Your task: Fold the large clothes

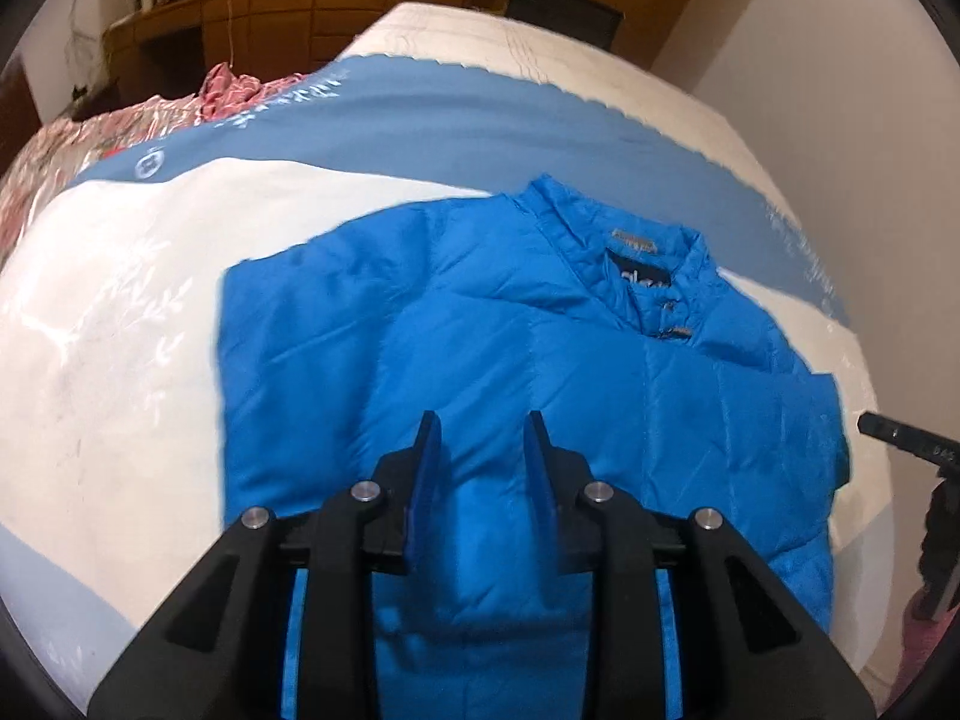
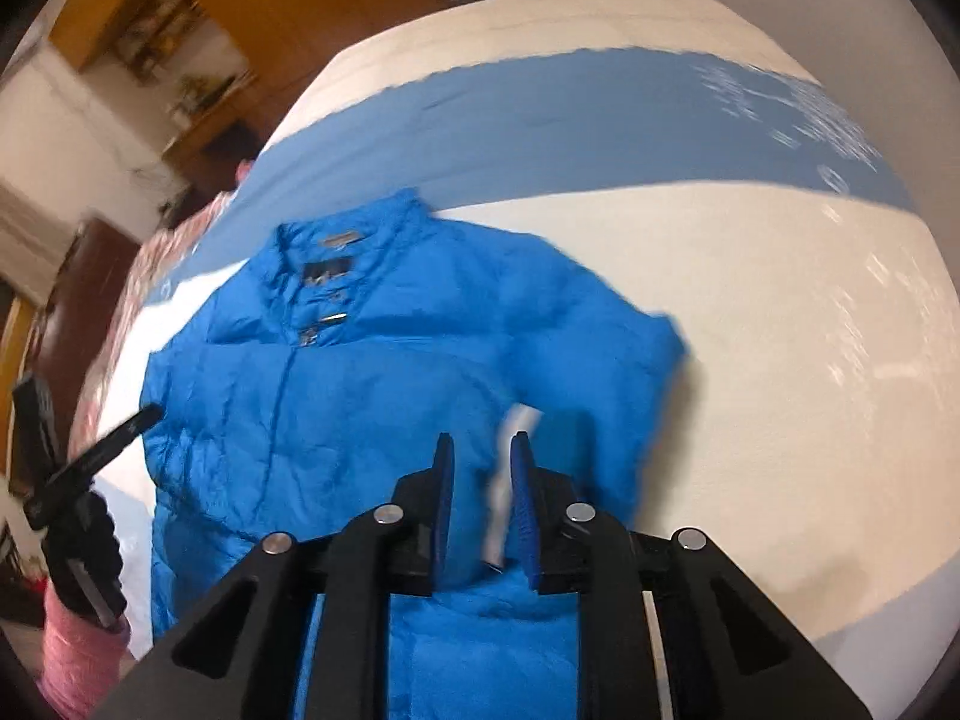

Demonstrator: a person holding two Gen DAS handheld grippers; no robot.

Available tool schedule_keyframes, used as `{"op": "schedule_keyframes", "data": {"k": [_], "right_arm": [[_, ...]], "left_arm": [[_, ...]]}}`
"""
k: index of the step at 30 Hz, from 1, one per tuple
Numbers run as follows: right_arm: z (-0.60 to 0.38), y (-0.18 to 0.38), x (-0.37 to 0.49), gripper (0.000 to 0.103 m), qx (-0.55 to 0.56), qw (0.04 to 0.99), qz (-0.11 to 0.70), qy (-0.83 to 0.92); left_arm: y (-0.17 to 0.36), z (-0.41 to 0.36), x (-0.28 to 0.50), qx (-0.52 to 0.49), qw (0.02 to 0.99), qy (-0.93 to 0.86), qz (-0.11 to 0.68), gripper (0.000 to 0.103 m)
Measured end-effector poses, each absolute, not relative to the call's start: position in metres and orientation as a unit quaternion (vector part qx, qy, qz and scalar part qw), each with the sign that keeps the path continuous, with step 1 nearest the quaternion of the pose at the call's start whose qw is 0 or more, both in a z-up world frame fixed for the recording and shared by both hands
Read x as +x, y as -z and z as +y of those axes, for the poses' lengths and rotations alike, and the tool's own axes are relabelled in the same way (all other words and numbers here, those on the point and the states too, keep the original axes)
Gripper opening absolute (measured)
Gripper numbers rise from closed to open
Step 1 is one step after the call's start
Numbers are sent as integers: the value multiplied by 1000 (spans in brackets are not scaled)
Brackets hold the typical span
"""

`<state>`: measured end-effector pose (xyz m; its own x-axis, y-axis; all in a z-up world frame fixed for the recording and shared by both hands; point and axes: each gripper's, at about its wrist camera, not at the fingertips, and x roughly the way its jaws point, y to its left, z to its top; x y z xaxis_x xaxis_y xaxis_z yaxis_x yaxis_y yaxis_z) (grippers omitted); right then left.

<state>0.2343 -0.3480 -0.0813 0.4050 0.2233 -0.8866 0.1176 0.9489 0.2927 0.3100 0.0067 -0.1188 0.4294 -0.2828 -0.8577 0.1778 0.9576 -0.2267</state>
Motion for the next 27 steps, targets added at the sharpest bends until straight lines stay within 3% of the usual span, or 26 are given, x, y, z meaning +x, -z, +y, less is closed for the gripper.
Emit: {"op": "schedule_keyframes", "data": {"k": [9,12,16,19,27], "right_arm": [[-342,159,272,15,197,778,596,-25],[-344,155,273,15,198,775,599,-21],[-334,122,250,26,176,799,574,-31],[-317,107,228,26,163,806,565,-64],[-281,158,225,24,117,792,597,-57]], "left_arm": [[155,-2,334,-38,827,128,545,29],[145,-1,333,-41,825,117,552,27],[116,-6,300,-39,839,132,527,28],[116,-15,274,-26,838,144,525,28],[170,-27,266,1,821,143,553,29]]}}
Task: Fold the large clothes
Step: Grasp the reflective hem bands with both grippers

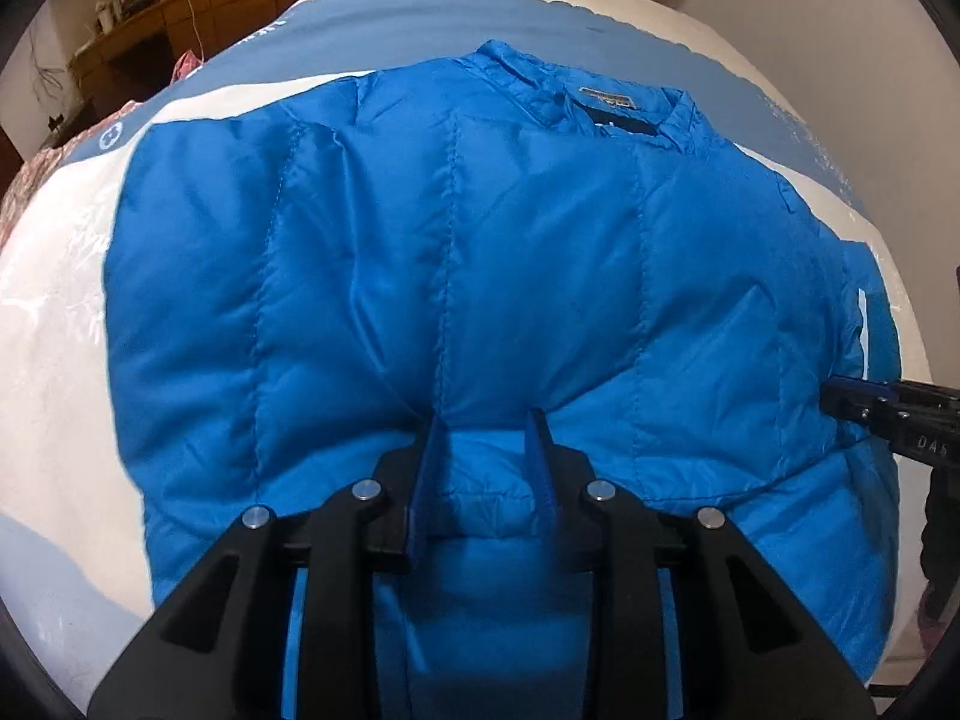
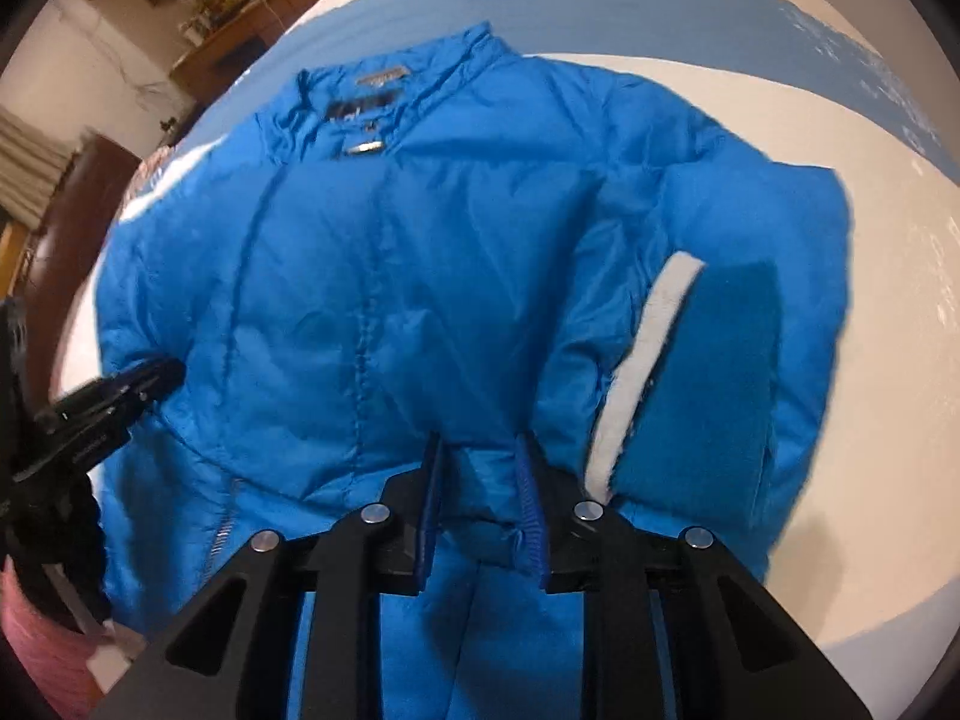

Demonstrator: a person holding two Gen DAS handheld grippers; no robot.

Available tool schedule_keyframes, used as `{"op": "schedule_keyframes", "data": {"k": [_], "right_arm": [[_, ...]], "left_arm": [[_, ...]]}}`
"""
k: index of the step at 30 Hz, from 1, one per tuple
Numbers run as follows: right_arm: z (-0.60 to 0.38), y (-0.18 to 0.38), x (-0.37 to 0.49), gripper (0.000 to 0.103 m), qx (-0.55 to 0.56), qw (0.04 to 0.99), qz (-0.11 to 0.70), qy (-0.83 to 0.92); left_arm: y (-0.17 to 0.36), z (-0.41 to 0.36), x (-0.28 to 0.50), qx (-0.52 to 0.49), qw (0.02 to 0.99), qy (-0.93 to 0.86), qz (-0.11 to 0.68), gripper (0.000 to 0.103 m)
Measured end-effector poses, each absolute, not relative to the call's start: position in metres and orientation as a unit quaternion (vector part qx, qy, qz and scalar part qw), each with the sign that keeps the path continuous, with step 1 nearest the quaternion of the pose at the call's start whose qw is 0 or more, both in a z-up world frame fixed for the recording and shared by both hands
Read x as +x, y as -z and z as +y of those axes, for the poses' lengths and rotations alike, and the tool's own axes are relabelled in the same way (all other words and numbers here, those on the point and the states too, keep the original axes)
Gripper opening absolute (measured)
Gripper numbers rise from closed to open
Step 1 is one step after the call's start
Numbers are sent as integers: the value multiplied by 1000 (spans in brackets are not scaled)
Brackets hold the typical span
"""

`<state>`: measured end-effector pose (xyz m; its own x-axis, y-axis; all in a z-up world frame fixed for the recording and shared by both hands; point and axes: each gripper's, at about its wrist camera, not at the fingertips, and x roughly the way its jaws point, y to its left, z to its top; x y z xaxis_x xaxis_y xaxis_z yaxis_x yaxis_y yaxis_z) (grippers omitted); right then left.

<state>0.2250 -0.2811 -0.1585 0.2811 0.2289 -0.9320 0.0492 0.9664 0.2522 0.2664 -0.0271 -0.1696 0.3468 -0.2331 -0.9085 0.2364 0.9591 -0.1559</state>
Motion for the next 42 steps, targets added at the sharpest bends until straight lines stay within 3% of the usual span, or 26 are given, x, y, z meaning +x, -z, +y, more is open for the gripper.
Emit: {"op": "schedule_keyframes", "data": {"k": [4,8,10,13,20,22,24,29,33,38,39,42], "right_arm": [[-273,156,226,24,89,796,598,-41],[-292,131,202,24,143,805,573,-53],[-298,117,180,29,140,816,558,-59],[-313,100,126,35,145,823,546,-63],[-331,109,14,45,191,809,552,-59],[-333,114,-8,53,197,804,558,-62],[-334,117,-27,56,204,797,564,-70],[-332,139,-60,57,247,767,583,-103],[-327,154,-73,67,277,751,588,-119],[-317,172,-76,67,298,738,591,-132],[-314,175,-76,66,298,738,591,-133],[-312,180,-74,51,304,739,586,-135]], "left_arm": [[167,-24,271,-22,812,136,567,28],[134,-6,246,-15,825,124,552,30],[117,15,221,-9,829,121,545,45],[104,52,180,-15,831,111,544,54],[118,131,87,-36,809,66,582,58],[125,144,64,-54,801,66,592,59],[134,155,48,-78,792,73,601,60],[156,163,25,-129,771,85,618,60],[170,156,19,-144,764,99,621,61],[179,143,17,-158,756,122,623,60],[180,140,18,-158,757,124,622,58],[183,139,19,-177,750,137,623,39]]}}
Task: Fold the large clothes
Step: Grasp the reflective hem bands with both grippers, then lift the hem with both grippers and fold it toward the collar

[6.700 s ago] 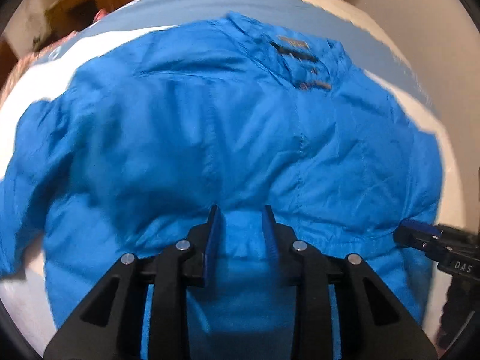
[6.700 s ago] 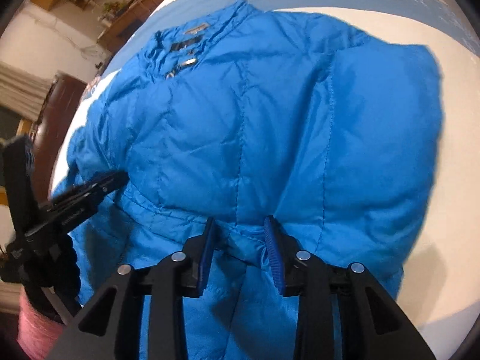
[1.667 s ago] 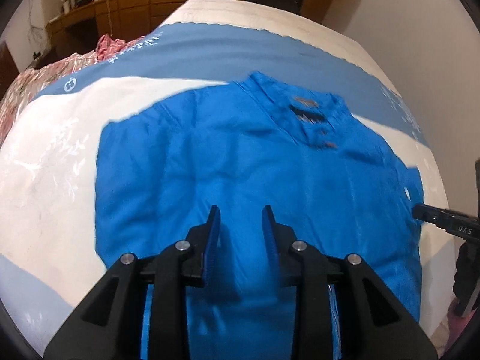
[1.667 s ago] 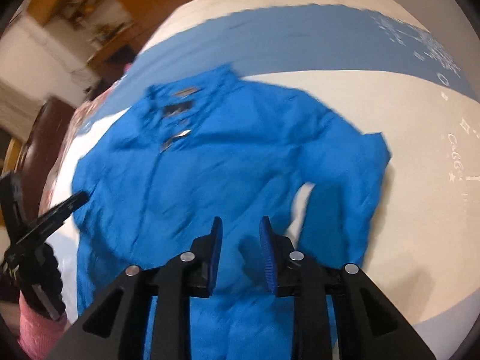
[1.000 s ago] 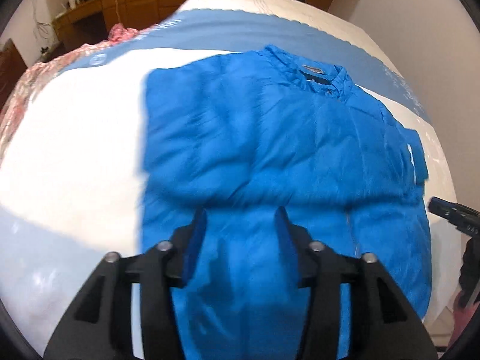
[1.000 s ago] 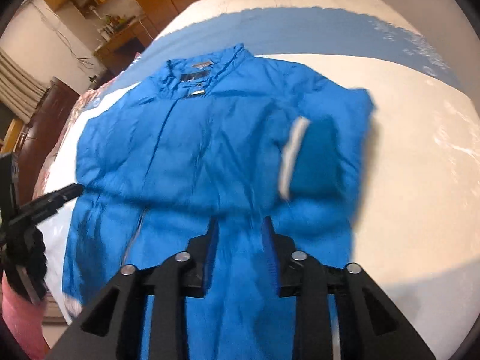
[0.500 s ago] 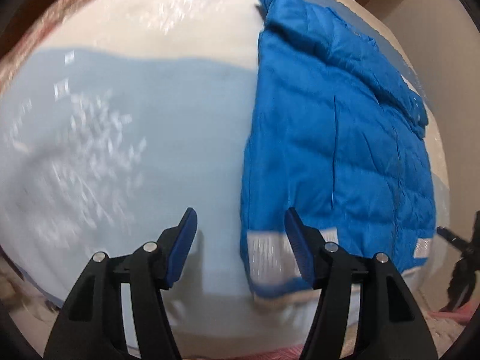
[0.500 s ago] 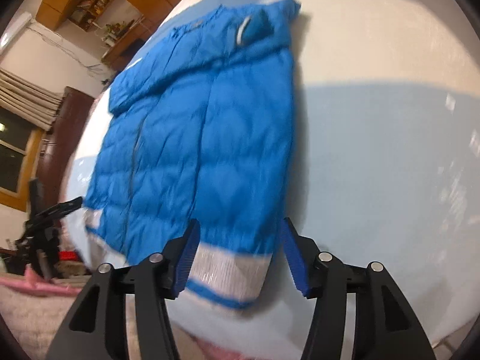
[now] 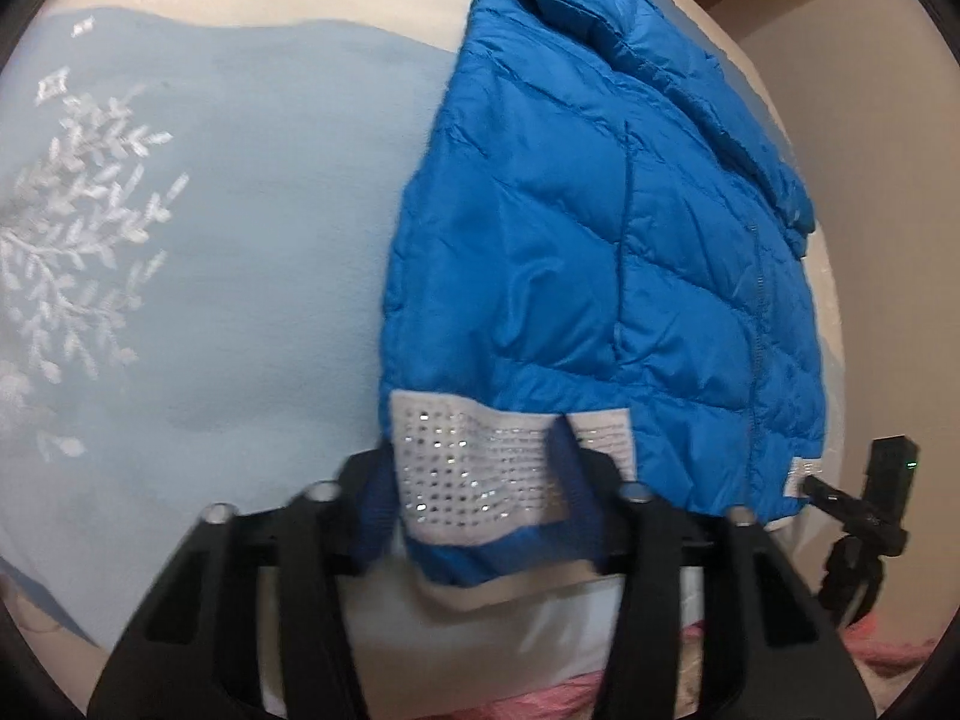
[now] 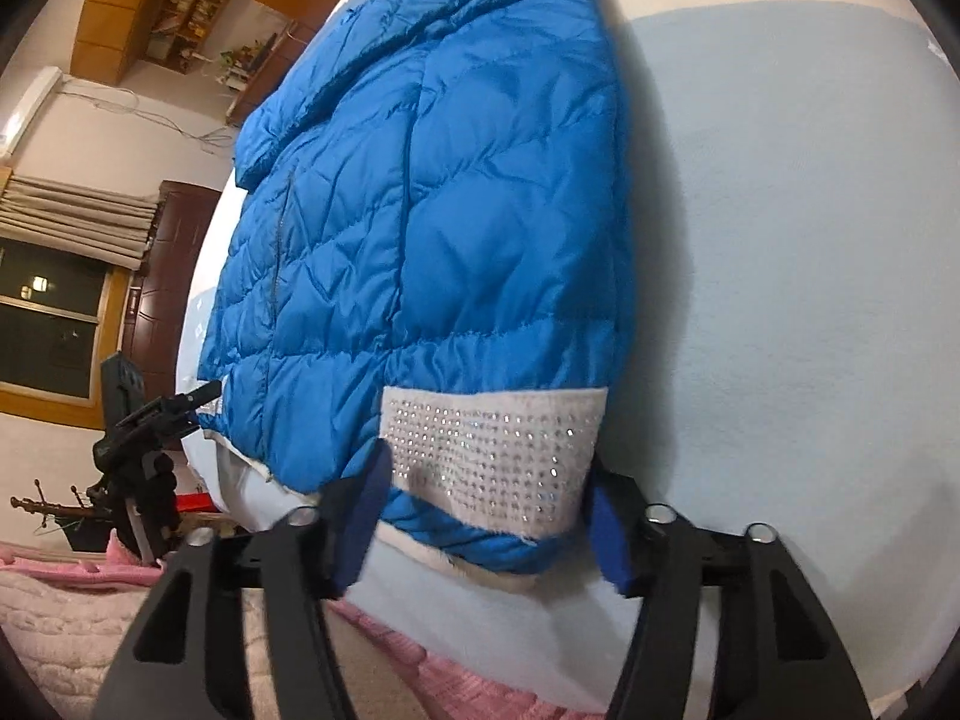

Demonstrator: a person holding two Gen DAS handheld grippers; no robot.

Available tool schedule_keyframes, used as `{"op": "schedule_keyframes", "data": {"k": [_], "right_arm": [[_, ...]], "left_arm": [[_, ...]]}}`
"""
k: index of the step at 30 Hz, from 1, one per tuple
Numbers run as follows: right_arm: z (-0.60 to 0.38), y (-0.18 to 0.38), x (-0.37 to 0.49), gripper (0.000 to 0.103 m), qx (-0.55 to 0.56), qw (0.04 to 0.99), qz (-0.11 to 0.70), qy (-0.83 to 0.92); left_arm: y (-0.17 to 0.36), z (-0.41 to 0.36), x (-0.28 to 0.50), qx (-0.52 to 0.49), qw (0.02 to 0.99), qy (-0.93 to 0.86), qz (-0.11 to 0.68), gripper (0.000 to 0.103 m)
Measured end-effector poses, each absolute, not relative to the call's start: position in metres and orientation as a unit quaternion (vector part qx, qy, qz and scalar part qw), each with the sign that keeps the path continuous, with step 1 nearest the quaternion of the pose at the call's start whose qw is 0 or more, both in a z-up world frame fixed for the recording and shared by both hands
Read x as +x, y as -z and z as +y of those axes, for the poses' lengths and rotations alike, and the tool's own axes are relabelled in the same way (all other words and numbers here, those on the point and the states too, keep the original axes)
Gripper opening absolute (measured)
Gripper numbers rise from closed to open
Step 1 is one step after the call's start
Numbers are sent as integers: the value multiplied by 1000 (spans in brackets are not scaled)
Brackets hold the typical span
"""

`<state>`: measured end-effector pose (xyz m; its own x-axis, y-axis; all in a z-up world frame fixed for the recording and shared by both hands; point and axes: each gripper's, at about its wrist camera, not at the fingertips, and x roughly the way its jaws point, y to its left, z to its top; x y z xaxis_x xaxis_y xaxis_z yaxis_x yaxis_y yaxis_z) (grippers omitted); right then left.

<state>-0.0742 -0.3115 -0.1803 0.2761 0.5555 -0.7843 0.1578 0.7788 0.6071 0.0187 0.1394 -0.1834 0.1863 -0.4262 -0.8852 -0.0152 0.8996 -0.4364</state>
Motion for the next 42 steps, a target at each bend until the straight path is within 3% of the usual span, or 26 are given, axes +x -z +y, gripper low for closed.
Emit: {"op": "schedule_keyframes", "data": {"k": [1,4,7,14,19,24,33,42], "right_arm": [[-313,182,-73,40,307,737,587,-134],[-320,183,-75,19,325,733,581,-142],[-323,173,-79,13,325,740,568,-156],[-325,157,-93,11,313,746,561,-175],[-328,178,-98,11,315,732,584,-153],[-331,182,-92,11,325,726,586,-153],[-331,125,-82,10,334,756,531,-188],[-351,58,-32,9,337,788,469,-214]], "left_arm": [[183,137,21,-177,750,137,623,31],[181,136,19,-181,749,146,620,14],[171,137,15,-180,758,153,608,10],[158,143,1,-181,756,173,605,10],[187,144,7,-198,739,159,624,10],[179,139,14,-196,740,168,622,10],[125,139,20,-233,757,223,568,9],[69,133,78,-281,771,270,503,9]]}}
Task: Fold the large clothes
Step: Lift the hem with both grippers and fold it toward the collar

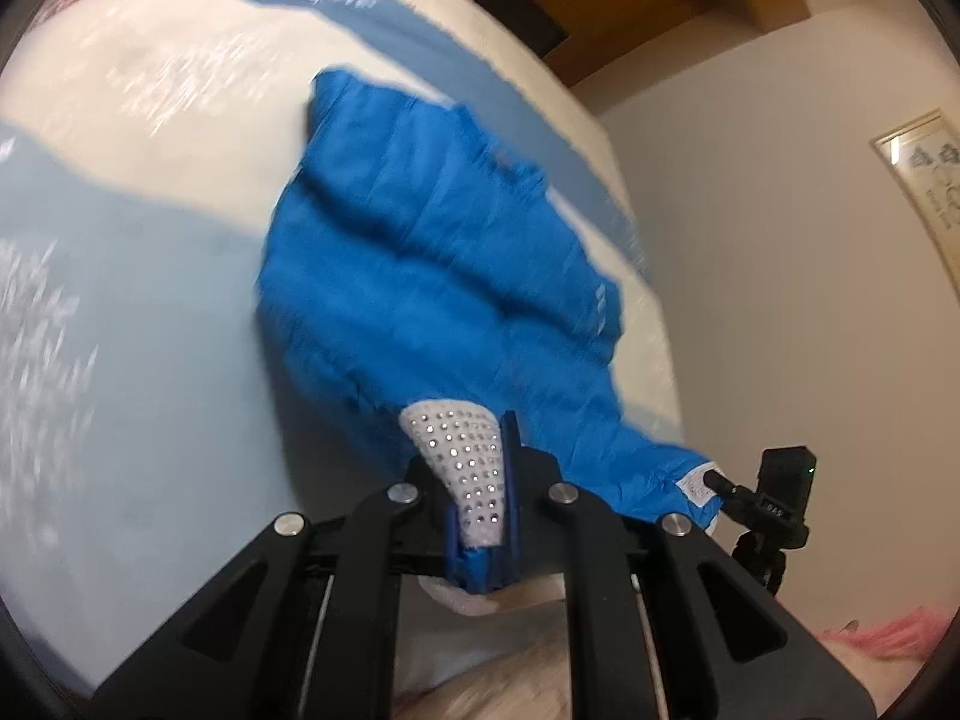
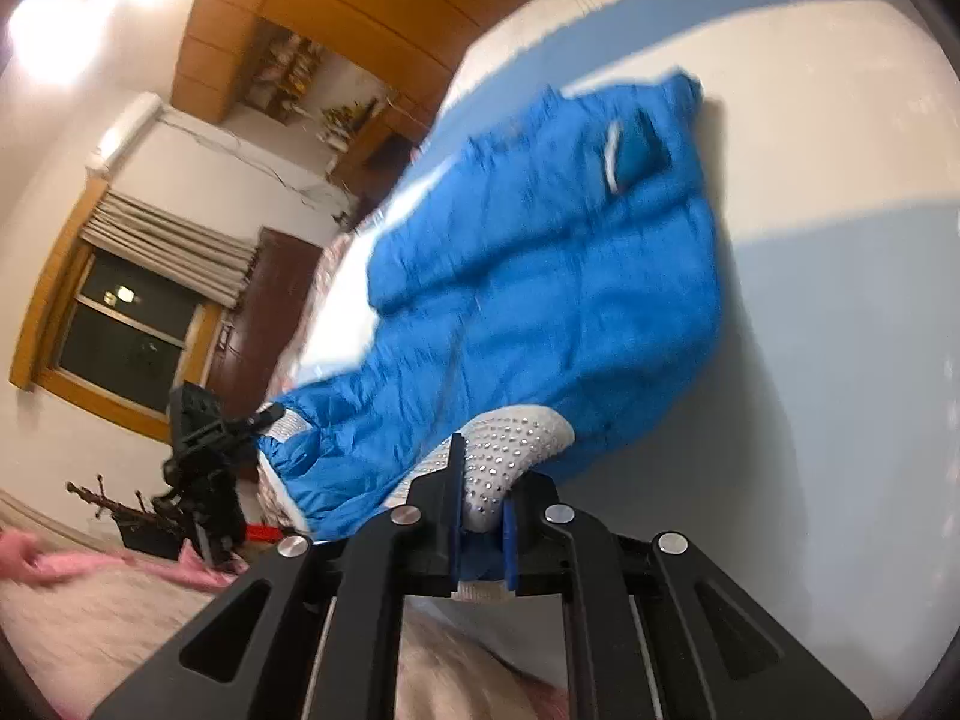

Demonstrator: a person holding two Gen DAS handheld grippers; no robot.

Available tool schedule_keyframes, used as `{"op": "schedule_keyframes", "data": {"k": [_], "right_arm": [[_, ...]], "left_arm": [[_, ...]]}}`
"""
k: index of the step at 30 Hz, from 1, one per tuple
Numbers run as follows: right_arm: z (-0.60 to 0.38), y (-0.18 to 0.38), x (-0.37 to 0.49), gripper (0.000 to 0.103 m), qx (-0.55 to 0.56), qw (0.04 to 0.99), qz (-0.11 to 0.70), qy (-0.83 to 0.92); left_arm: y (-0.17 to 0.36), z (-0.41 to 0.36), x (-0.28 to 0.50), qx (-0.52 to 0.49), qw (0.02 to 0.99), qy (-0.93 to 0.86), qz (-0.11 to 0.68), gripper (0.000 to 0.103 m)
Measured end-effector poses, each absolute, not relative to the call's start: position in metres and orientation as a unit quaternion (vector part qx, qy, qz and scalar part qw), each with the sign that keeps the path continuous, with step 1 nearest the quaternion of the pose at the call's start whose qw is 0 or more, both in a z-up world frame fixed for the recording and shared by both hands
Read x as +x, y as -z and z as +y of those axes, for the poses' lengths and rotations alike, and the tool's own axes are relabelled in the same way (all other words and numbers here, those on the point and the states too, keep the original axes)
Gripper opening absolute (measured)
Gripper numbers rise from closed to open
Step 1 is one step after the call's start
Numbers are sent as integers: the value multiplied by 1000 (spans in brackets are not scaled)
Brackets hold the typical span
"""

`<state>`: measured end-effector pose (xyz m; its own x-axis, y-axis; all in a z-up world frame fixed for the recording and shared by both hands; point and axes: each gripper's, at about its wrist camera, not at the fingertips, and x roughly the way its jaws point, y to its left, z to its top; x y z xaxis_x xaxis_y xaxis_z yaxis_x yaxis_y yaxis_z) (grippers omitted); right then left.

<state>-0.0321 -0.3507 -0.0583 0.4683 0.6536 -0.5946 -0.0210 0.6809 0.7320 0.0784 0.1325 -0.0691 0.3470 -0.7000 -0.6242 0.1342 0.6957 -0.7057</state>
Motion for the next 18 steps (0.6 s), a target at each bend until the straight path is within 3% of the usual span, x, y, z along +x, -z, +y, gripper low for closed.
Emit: {"op": "schedule_keyframes", "data": {"k": [10,18], "right_arm": [[-389,16,78,9,332,803,443,-220],[-407,27,173,9,348,793,450,-216]], "left_arm": [[24,105,201,-269,796,297,454,10],[37,80,297,-267,795,284,465,10]]}}
